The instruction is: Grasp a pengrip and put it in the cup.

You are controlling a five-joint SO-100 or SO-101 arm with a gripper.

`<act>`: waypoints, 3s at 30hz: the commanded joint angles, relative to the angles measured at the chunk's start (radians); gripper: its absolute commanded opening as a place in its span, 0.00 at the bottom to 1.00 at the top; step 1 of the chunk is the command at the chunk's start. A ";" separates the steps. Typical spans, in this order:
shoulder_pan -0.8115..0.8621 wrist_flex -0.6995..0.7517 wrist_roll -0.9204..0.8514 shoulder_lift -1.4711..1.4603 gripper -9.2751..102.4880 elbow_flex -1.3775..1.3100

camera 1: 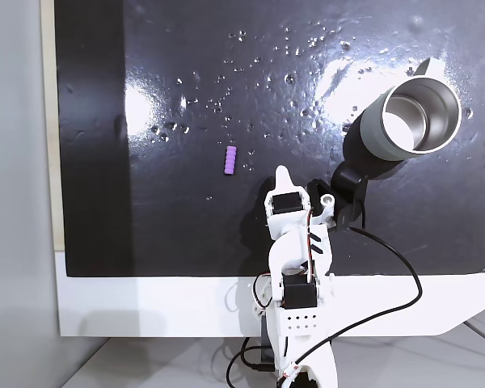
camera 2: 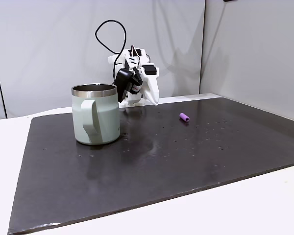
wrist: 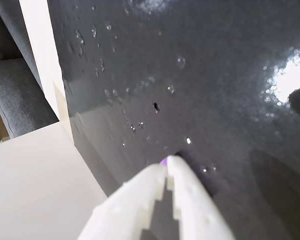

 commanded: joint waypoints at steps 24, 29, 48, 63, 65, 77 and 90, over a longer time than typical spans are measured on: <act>-0.032 0.034 -0.110 0.017 0.08 -0.124; -0.152 0.114 -0.229 -0.106 0.08 -0.322; -0.287 0.118 -0.546 -1.045 0.14 -0.810; -0.376 0.153 -0.641 -1.405 0.28 -0.946; -0.377 0.153 -0.657 -1.445 0.28 -0.959; -0.351 0.084 -0.713 -1.611 0.28 -0.992; -0.339 0.037 -0.721 -1.690 0.08 -1.022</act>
